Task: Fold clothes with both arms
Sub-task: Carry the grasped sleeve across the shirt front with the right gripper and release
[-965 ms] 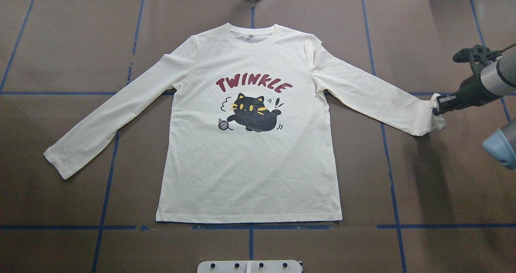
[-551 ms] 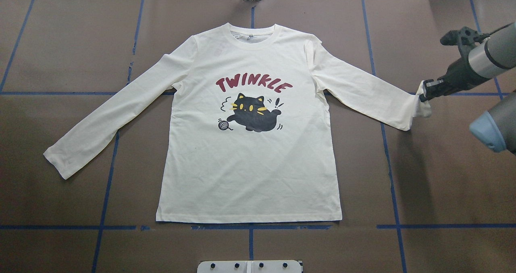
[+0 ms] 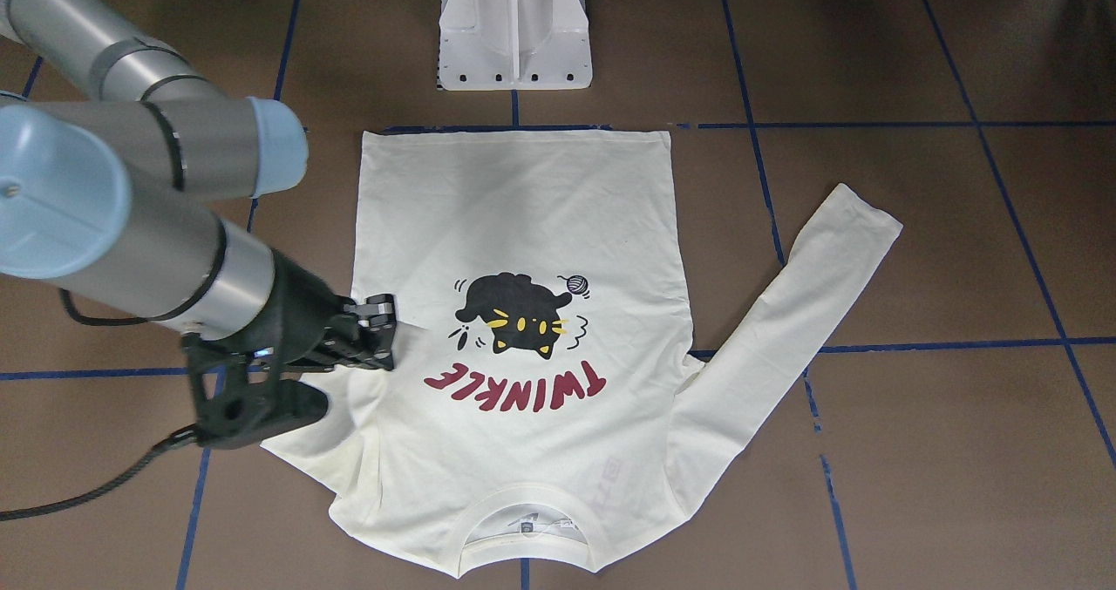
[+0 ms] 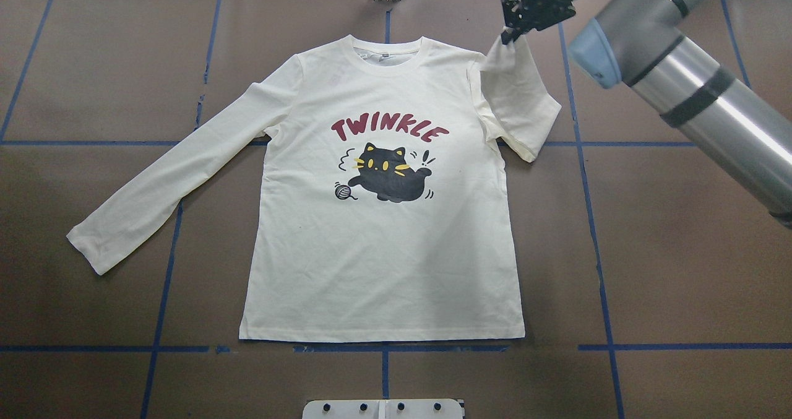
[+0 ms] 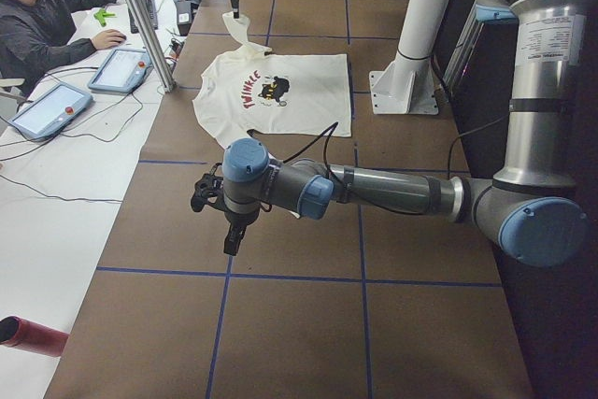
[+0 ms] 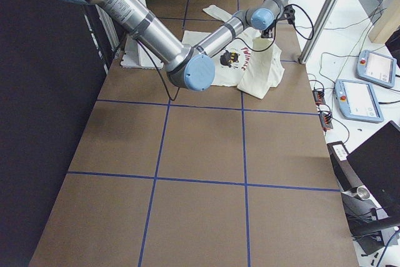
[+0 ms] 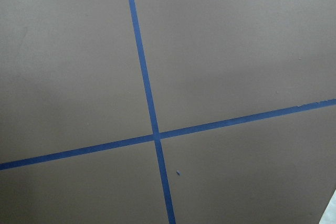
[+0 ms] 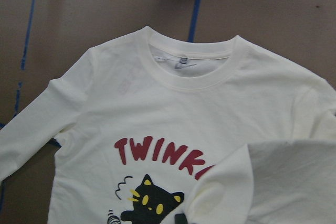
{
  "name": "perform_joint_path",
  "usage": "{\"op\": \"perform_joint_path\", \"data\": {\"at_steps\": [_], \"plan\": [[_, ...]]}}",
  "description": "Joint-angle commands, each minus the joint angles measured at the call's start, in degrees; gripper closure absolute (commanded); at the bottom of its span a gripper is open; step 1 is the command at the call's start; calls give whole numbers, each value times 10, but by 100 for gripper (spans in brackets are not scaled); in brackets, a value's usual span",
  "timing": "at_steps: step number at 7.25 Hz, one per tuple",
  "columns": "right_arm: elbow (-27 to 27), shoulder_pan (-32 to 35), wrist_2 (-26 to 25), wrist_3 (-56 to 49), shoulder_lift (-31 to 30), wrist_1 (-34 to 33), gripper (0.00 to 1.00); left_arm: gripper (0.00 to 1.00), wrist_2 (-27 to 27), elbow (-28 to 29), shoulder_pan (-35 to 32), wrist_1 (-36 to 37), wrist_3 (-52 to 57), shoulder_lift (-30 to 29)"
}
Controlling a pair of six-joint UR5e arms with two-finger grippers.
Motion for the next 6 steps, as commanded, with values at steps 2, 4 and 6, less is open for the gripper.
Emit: {"op": "perform_joint_path", "data": {"at_steps": [2, 4, 6], "plan": [[-35, -101, -34, 31, 53, 83, 100, 0, -1, 17, 0, -9, 0, -6], [-41, -136, -70, 32, 49, 100, 100, 0, 0, 19, 0, -9, 1, -6], [-61, -171, -130, 48, 47, 147, 100, 0, -1, 21, 0, -9, 0, -6]]}}
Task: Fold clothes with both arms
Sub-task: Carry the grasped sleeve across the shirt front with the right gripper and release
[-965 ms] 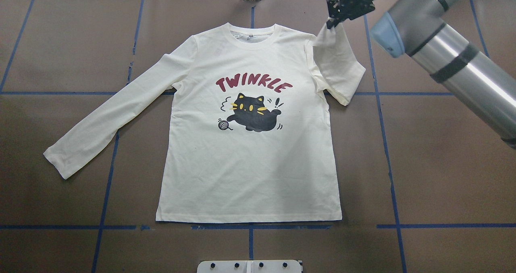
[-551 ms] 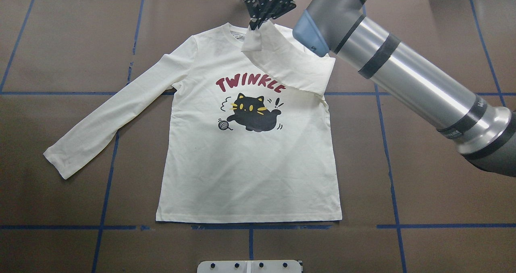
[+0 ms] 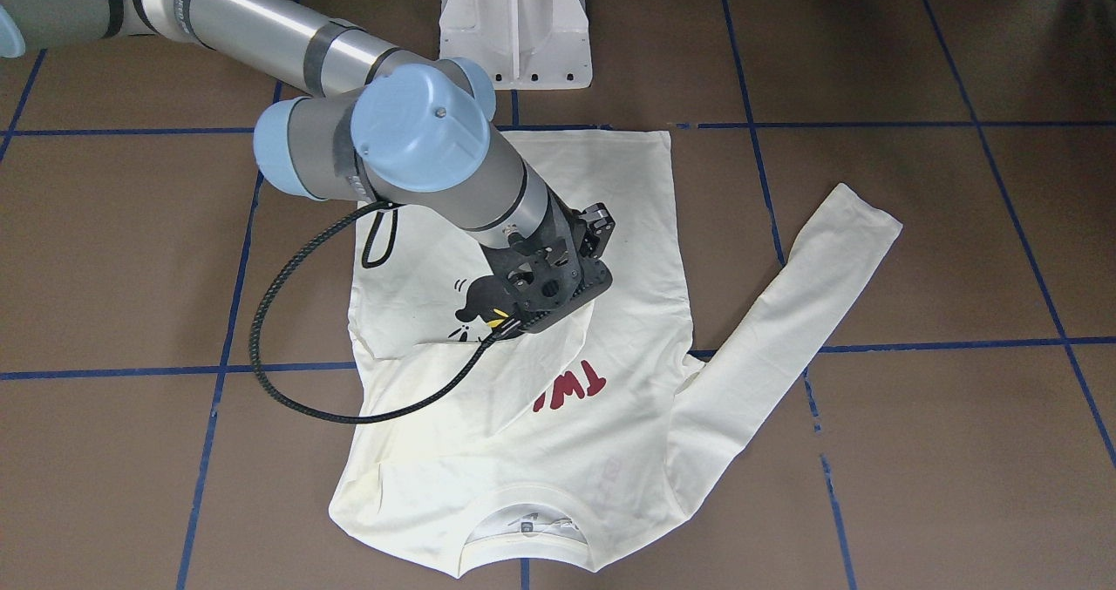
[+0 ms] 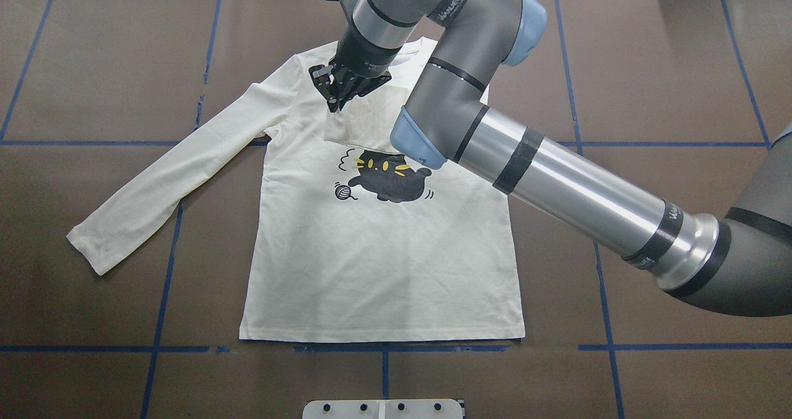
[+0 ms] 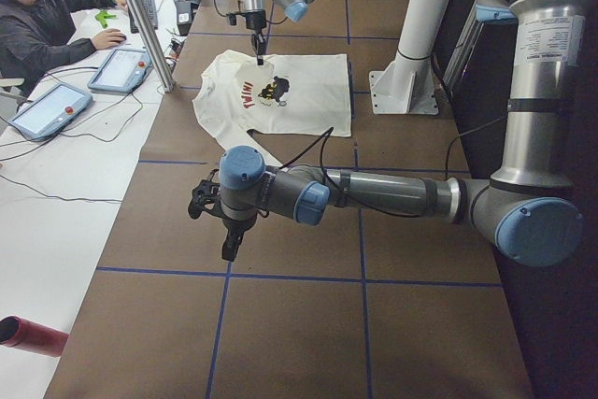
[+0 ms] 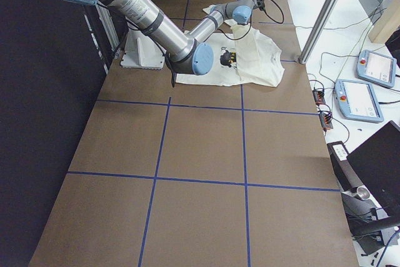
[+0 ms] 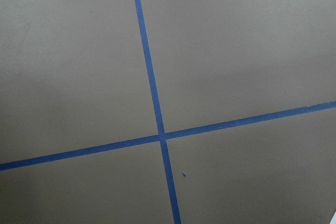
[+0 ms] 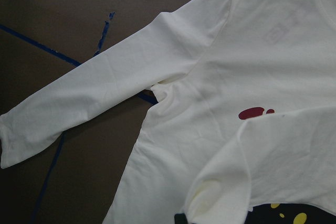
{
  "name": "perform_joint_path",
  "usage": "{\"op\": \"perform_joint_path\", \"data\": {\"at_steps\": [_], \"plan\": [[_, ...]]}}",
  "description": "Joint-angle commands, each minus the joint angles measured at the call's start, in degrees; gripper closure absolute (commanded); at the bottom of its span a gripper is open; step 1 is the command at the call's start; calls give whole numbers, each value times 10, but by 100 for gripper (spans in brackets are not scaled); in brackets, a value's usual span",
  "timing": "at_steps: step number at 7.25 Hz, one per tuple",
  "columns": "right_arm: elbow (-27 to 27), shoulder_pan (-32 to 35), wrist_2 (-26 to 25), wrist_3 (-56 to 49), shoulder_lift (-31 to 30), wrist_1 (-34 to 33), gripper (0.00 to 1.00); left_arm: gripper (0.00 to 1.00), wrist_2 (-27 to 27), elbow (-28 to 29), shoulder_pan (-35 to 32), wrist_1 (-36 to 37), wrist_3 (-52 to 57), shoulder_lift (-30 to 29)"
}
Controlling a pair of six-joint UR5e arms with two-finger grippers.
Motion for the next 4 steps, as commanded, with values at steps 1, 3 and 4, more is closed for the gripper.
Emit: {"op": "perform_joint_path", "data": {"at_steps": [1, 3, 4], "plan": [[-22, -30, -49, 9, -1, 42, 100, 0, -1, 2, 0, 0, 0, 0], [-24, -61, -106, 50, -2, 105, 100, 0, 0, 15, 1, -12, 1, -2], [-24, -77, -131, 57, -2, 125, 100, 0, 0, 41, 1, -38, 0, -6]]}}
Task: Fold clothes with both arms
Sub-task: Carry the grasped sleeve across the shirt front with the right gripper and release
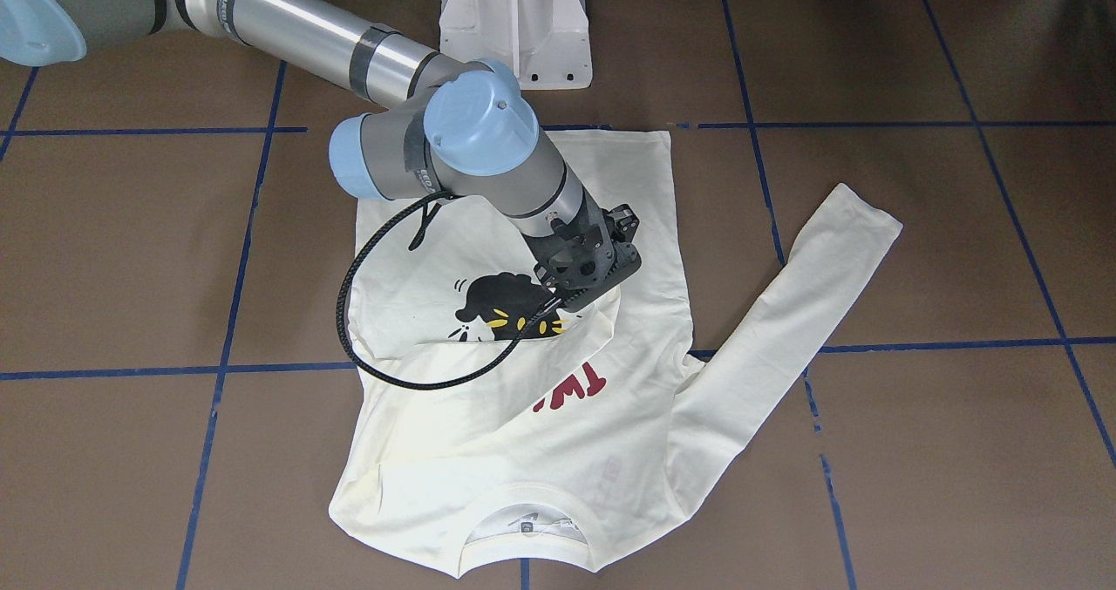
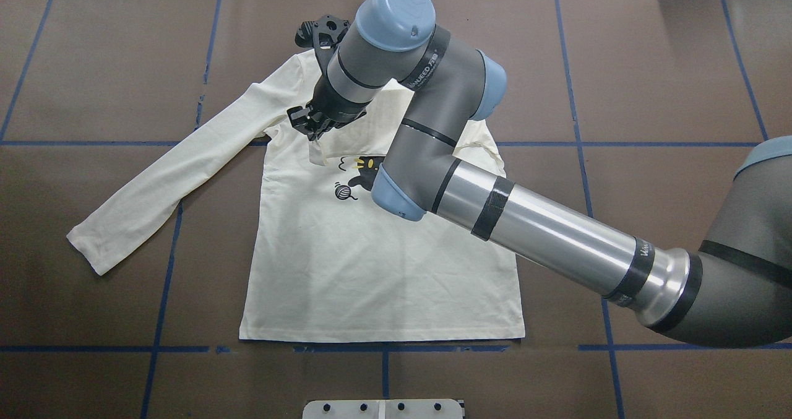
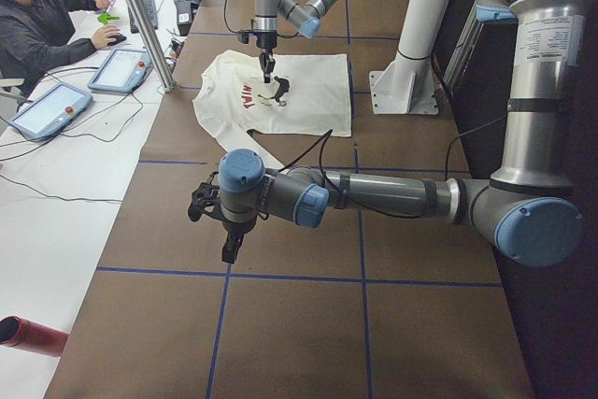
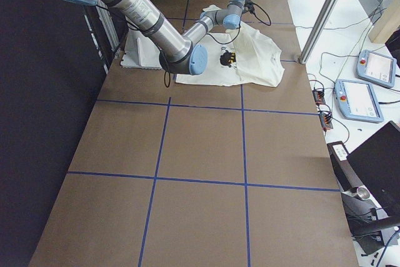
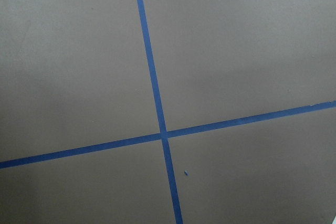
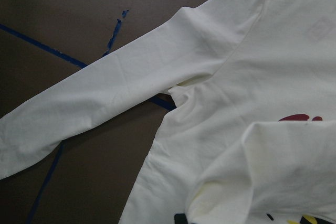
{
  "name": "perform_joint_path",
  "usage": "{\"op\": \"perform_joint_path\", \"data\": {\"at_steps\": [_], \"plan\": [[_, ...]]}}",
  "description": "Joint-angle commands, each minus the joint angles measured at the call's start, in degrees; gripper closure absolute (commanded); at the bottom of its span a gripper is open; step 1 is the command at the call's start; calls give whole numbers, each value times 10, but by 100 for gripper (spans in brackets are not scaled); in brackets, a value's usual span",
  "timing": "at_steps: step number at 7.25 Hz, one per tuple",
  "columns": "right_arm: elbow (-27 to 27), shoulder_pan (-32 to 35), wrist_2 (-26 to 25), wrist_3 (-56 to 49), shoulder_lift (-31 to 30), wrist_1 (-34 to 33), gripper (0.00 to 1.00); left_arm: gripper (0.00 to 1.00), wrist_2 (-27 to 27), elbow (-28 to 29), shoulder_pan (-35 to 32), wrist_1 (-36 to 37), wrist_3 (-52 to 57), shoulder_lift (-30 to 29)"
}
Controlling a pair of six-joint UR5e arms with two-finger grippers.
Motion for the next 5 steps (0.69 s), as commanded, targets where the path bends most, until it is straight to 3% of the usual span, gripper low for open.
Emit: {"op": "perform_joint_path", "data": {"at_steps": [1, 2, 3, 4, 5], "plan": [[-1, -29, -53, 17, 0, 40, 100, 0, 0, 43, -1, -33, -1, -15], [-2, -33, -55, 17, 0, 57, 82, 0, 0, 45, -1, -33, -1, -17], [0, -64, -113, 34, -1, 76, 1, 0, 0, 43, 0, -33, -1, -17], [-2, -103, -210, 62, 1, 73, 0, 0, -1, 43, -1, -33, -1, -17], [-2, -105, -215, 73, 2, 70, 0, 0, -1, 42, -1, -33, -1, -17]]}}
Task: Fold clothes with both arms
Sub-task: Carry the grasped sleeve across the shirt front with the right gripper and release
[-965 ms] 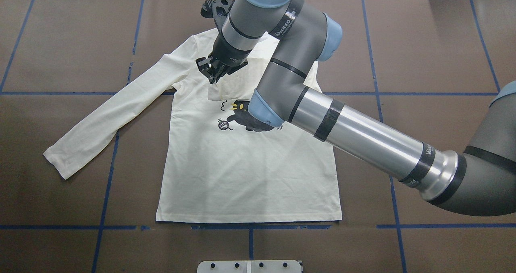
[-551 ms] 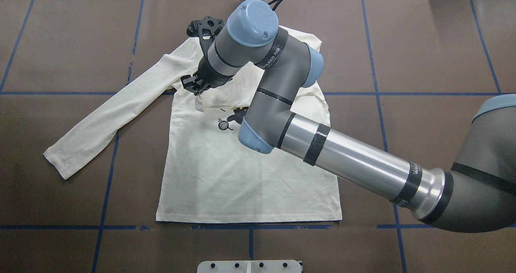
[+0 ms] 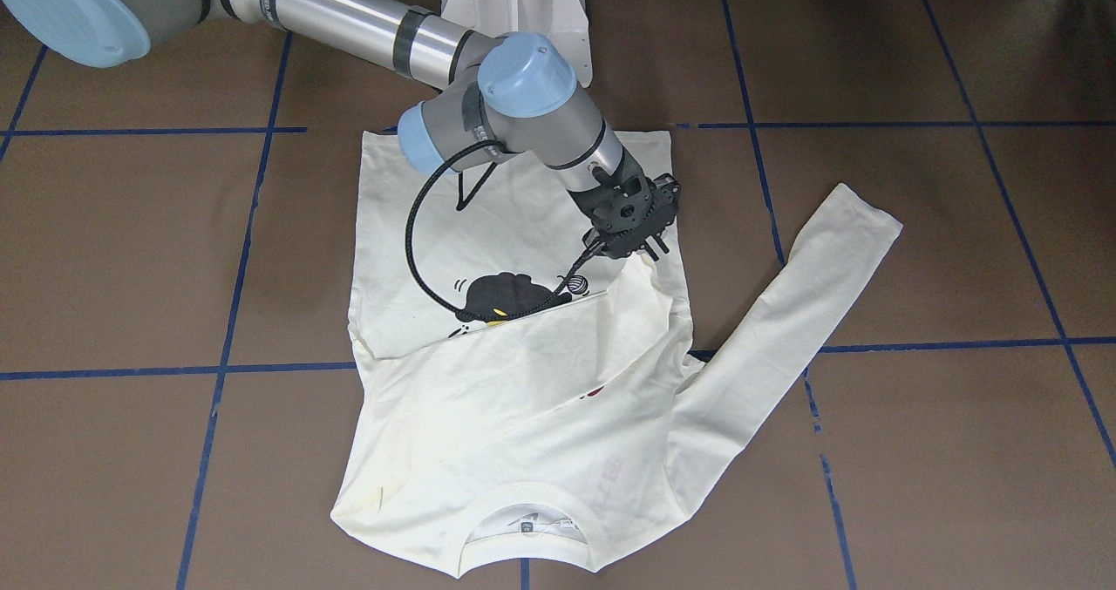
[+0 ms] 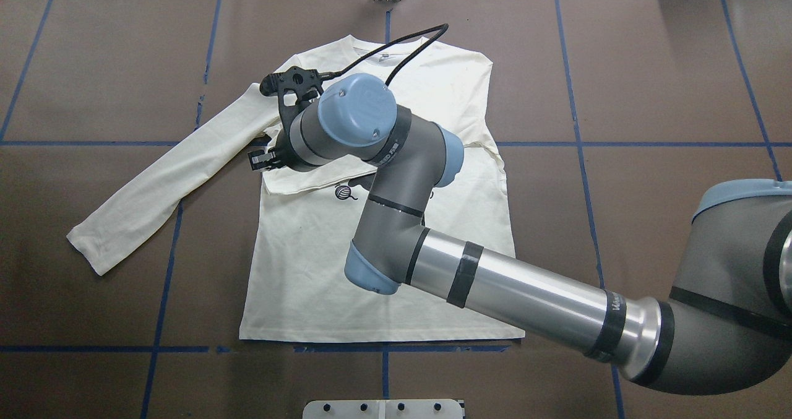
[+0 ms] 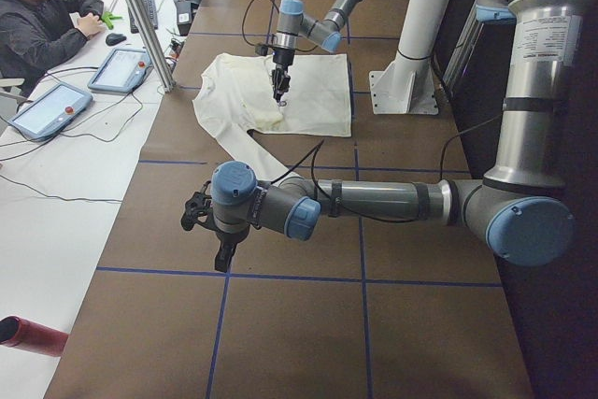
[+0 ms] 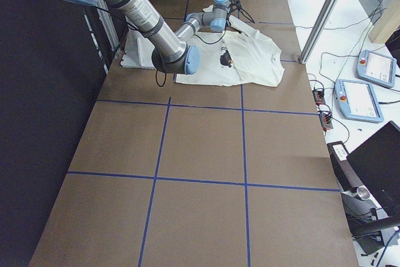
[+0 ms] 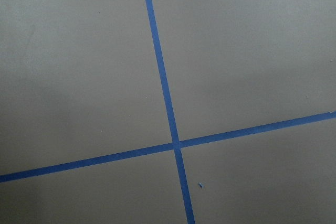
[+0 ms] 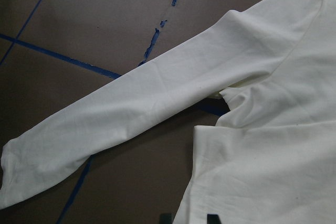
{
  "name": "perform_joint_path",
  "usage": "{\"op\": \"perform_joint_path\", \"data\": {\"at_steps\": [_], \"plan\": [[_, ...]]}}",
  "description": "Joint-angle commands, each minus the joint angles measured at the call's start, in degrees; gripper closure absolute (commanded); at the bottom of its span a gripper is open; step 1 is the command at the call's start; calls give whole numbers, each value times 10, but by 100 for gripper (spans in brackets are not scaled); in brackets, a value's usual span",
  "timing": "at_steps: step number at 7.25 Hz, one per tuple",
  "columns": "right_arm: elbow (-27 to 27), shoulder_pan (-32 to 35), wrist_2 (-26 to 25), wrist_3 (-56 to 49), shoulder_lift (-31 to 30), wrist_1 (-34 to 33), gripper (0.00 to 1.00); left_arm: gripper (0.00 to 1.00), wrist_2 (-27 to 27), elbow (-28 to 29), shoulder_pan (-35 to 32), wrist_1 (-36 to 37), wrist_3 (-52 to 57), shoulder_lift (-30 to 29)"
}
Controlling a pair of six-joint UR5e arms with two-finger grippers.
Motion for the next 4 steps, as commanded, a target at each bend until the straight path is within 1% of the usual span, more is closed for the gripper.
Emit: {"op": "perform_joint_path", "data": {"at_steps": [1, 2, 3, 4], "plan": [[2, -18, -44, 41, 9, -43, 0, 0, 1, -6, 0, 1, -2, -2], [9, -7, -37, 42, 18, -115, 0, 0, 6, -9, 2, -1, -20, -6], [22, 23, 3, 42, 18, -194, 0, 0, 35, -24, 39, -31, -111, -6], [42, 68, 66, 38, 11, -290, 0, 0, 65, -43, 86, -77, -218, 3]]}}
